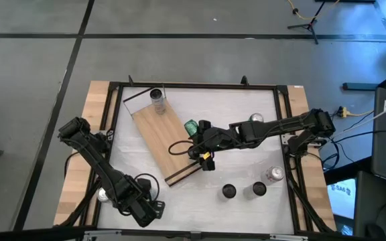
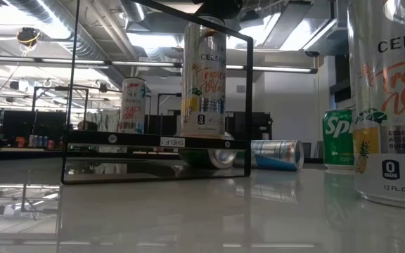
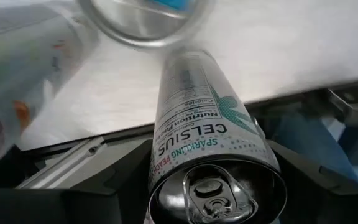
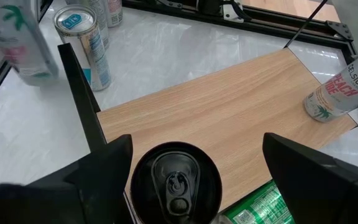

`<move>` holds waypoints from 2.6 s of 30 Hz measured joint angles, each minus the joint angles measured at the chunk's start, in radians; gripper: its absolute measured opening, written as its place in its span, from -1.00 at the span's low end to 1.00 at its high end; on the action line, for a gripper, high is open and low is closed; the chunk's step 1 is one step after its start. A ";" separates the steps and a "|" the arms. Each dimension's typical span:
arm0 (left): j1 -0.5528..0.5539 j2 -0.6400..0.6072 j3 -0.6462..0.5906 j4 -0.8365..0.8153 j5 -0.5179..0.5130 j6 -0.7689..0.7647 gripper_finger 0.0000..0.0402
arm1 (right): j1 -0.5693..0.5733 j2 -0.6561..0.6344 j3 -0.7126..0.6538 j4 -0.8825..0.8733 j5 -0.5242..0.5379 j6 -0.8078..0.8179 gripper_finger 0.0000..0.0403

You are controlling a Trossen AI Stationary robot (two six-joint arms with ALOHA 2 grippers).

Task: Place canned beverage on shelf
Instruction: Put the white pink soda can on the shelf aligned with the other white pink soda can

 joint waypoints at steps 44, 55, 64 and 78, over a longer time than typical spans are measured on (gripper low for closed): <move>0.483 -0.002 0.530 -0.498 0.263 1.074 0.21 | 0.000 -0.002 0.001 0.003 0.001 0.000 0.76; 0.480 -0.002 0.530 -0.496 0.409 1.045 0.21 | 0.000 -0.002 0.001 0.002 0.000 0.000 0.76; 0.479 -0.002 0.530 -0.495 0.386 1.043 0.21 | 0.000 -0.003 0.001 0.000 0.001 0.000 0.76; 0.452 -0.002 0.529 -0.494 0.329 1.057 0.21 | 0.000 -0.003 0.001 -0.001 0.001 0.000 0.76</move>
